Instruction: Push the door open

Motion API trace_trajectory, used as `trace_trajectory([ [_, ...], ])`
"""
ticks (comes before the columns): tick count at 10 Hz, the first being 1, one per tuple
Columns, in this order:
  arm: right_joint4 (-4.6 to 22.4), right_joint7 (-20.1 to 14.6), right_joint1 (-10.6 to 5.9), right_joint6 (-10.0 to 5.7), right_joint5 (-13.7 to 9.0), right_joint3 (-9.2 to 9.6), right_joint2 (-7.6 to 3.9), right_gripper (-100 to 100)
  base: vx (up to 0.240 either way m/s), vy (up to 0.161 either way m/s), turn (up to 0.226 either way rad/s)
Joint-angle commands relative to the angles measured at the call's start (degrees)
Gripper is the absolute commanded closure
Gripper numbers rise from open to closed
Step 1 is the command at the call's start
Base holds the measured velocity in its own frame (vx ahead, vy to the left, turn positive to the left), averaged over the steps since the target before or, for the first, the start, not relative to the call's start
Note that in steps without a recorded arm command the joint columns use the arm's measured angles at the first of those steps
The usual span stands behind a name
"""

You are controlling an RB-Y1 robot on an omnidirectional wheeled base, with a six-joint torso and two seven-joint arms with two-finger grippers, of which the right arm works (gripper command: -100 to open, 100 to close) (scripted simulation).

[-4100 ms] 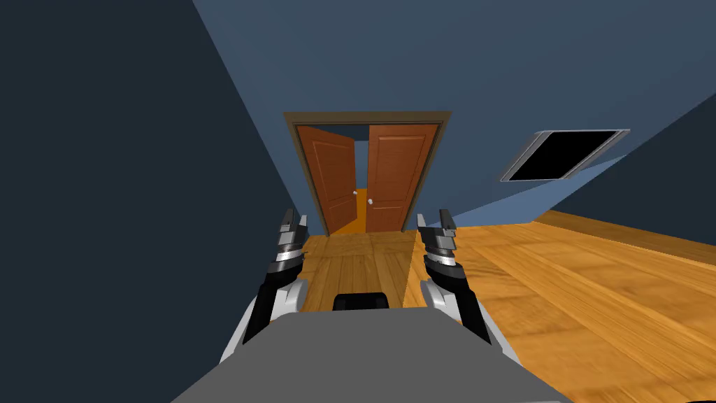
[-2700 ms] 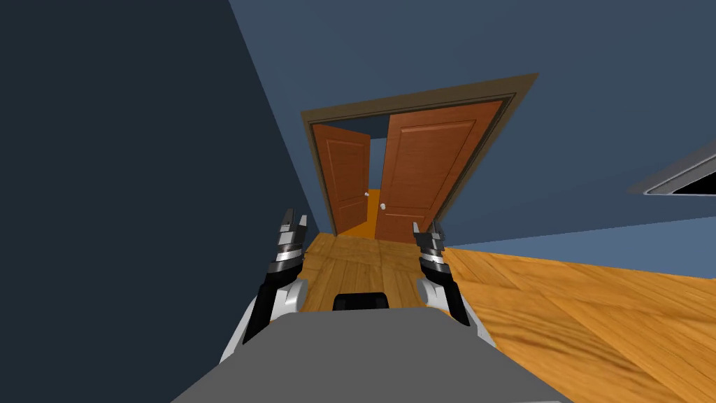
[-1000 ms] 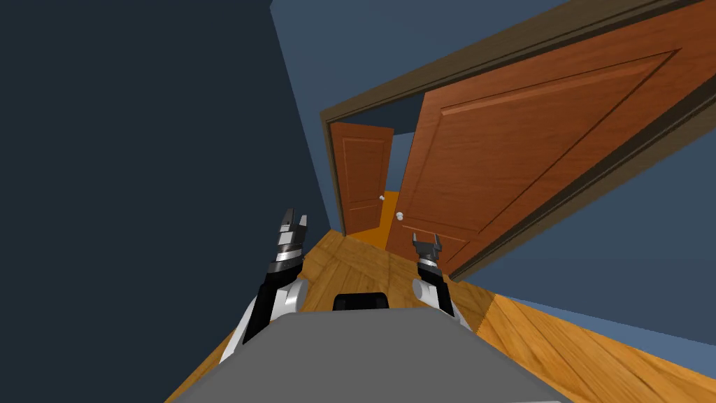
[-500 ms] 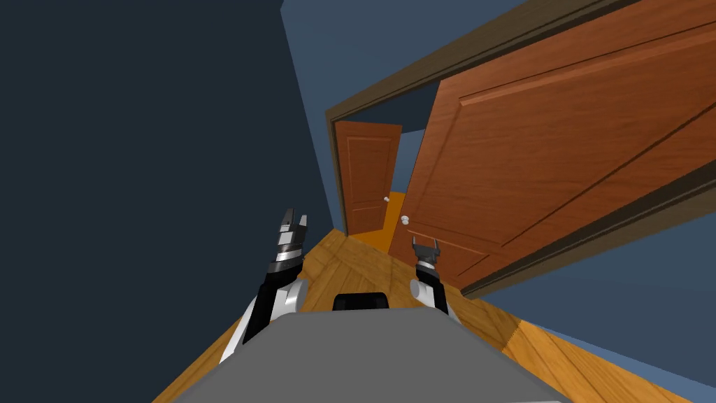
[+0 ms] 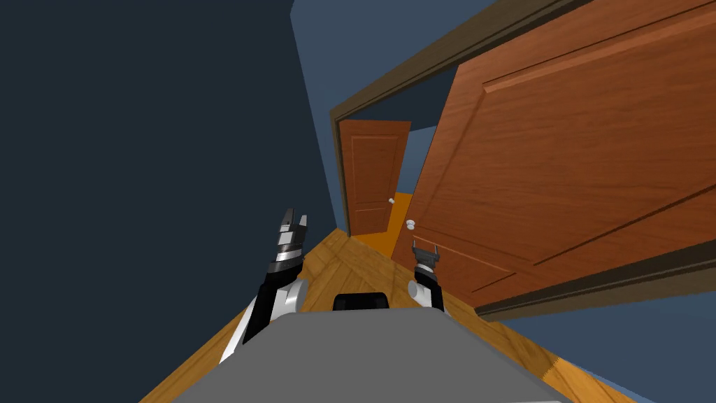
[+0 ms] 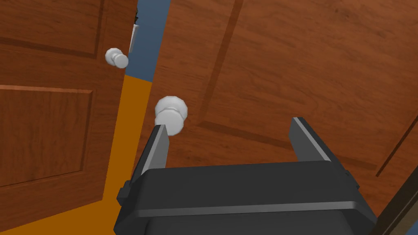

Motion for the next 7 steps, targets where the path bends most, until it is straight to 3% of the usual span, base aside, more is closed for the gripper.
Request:
trace_trajectory([
  [1, 2.3, -2.0, -0.68, -0.43, -1.1, -0.34, 0.30, -100, 0.055, -0.082, 0.154],
  [6, 9.6, -7.7, -3.03, -1.82, -4.7, -1.40, 1.90, -100, 0.059, -0.093, 0.146],
  [7, 9.6, -7.7, -3.03, -1.82, -4.7, -1.40, 1.90, -100, 0.048, -0.077, 0.082],
])
